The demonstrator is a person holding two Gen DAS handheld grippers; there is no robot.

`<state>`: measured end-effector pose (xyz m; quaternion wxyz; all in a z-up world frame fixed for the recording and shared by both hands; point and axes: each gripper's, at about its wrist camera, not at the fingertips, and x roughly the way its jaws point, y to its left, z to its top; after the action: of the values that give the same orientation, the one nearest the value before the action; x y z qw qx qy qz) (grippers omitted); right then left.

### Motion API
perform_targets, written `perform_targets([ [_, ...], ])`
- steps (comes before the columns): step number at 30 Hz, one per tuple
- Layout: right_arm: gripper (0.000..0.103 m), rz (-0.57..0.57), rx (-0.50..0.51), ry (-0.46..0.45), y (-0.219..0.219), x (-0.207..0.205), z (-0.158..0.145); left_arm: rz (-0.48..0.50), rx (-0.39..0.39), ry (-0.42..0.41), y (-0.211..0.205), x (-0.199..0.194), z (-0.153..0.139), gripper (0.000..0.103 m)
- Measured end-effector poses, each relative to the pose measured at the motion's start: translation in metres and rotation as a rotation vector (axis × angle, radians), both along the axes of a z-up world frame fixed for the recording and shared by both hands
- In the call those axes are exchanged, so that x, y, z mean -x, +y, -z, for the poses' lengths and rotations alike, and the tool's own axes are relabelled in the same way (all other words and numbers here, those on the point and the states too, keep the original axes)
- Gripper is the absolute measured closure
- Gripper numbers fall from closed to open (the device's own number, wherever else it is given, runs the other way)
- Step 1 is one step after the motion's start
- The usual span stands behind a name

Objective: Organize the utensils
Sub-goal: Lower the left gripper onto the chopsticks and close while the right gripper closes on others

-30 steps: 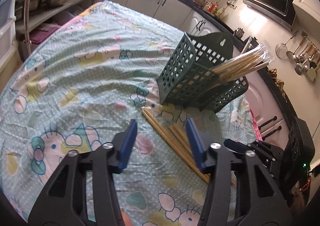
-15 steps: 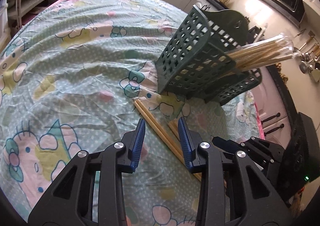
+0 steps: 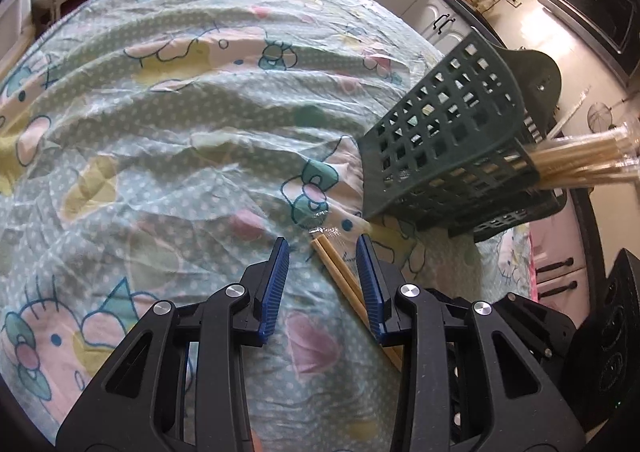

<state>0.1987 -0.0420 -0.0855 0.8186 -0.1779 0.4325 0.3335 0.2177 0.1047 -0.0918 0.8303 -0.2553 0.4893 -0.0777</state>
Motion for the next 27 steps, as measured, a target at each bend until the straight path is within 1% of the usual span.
perform_targets([
  [5,0.081,0.004,-0.019,0.053,0.003,-0.017,0.005,0.002,0.015,0.004,0.003,-0.006,0.003,0.075],
  [7,0.085,0.007,-0.032,0.073,0.002,-0.022,0.006,-0.001,0.016,0.005,0.004,-0.007,0.004,0.075],
  [8,0.088,0.009,-0.039,0.081,0.002,-0.024,0.006,-0.002,0.019,0.005,0.004,-0.008,0.004,0.075],
  [10,0.091,0.012,-0.052,0.095,0.000,-0.027,0.006,-0.003,0.018,0.003,0.004,-0.009,0.004,0.076],
  [11,0.093,0.012,-0.056,0.095,0.001,-0.026,0.005,-0.003,0.016,0.002,0.005,-0.009,0.005,0.077],
  [14,0.094,0.016,-0.075,0.100,-0.007,-0.023,0.000,-0.005,0.007,0.001,0.006,-0.011,0.005,0.083],
  [17,0.094,0.026,-0.082,0.086,-0.015,-0.019,-0.006,-0.008,0.002,0.002,0.007,-0.013,0.006,0.089],
  [20,0.095,0.038,-0.100,0.073,-0.023,-0.018,-0.015,-0.008,0.007,0.003,0.010,-0.014,0.008,0.093],
  [21,0.099,0.042,-0.106,0.065,-0.026,-0.017,-0.019,-0.009,0.014,0.003,0.012,-0.014,0.008,0.093],
  [22,0.099,0.045,-0.112,0.060,-0.030,-0.016,-0.022,-0.010,0.020,0.004,0.014,-0.015,0.008,0.095],
  [27,0.099,0.062,-0.142,0.026,-0.043,-0.010,-0.039,-0.011,0.056,-0.008,0.020,-0.012,0.008,0.099],
])
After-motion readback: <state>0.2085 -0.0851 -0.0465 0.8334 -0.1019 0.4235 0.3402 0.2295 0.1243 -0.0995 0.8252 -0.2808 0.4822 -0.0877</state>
